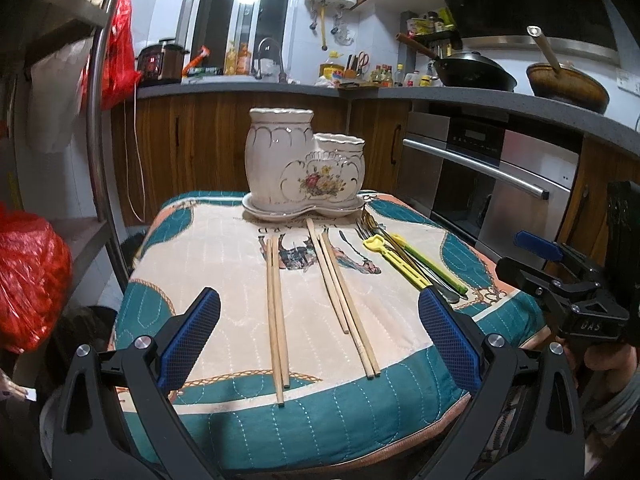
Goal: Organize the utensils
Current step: 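Lower the left tool onto a chopstick while the right tool lowers onto a yellow spoon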
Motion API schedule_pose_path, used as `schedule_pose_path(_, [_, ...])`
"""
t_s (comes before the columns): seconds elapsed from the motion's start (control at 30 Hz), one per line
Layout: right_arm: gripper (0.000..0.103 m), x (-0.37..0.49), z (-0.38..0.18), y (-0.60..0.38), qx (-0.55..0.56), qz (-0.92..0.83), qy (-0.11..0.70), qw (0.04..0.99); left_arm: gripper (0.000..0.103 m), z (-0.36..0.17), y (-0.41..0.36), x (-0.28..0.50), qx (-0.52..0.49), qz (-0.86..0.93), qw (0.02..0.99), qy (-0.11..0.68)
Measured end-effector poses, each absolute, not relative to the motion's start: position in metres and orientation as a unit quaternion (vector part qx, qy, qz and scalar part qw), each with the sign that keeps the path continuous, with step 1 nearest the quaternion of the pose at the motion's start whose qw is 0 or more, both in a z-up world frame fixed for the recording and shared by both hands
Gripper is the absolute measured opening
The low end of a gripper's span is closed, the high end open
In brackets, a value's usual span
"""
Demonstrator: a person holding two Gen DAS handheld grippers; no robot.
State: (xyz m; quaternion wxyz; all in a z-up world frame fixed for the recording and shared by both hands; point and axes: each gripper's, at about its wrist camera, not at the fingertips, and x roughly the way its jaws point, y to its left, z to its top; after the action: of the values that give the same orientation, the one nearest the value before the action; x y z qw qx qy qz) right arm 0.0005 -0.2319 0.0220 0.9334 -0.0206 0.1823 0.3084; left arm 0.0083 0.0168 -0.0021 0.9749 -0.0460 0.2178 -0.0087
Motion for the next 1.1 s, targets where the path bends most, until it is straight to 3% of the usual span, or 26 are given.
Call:
schedule_pose_path(0.13, [0.098,0.004,0.022,-0.231,-0.02,0.307,0.193,0.931,0.098,0.0,0.026,0.017,-0.062,0.002,0.972,0.227])
schedule_pose_path(0.2, [0.098,0.01,0.022,-0.228,-0.021,0.31,0.205,0.928,0.093,0.001,0.032,0.025,-0.058,0.015,0.97,0.235])
schedule_pose_path(0.37, [0.097,0.023,0.024,-0.228,-0.007,0.317,0.23,0.92,0.061,-0.006,0.052,0.054,-0.078,0.017,0.953,0.293])
schedule_pose_path(0.5, [0.092,0.036,0.024,-0.227,-0.002,0.314,0.25,0.916,0.045,-0.013,0.066,0.071,-0.097,0.004,0.94,0.328])
schedule_pose_path(0.53, [0.084,0.04,0.024,-0.226,-0.003,0.312,0.258,0.914,0.032,-0.013,0.068,0.075,-0.096,0.005,0.937,0.335])
schedule_pose_path(0.57, [0.076,0.045,0.024,-0.225,-0.006,0.309,0.269,0.912,0.028,-0.013,0.069,0.078,-0.093,0.005,0.936,0.34])
schedule_pose_path(0.77, [0.054,0.078,0.019,-0.214,-0.035,0.3,0.32,0.898,0.02,-0.014,0.069,0.104,-0.073,-0.011,0.921,0.383])
schedule_pose_path(1.0, [0.039,0.112,0.008,-0.196,-0.069,0.301,0.37,0.876,0.018,-0.018,0.068,0.124,-0.062,-0.018,0.907,0.415])
schedule_pose_path(1.1, [0.022,0.122,0.0,-0.188,-0.085,0.299,0.391,0.866,0.016,-0.022,0.068,0.127,-0.06,-0.018,0.904,0.423])
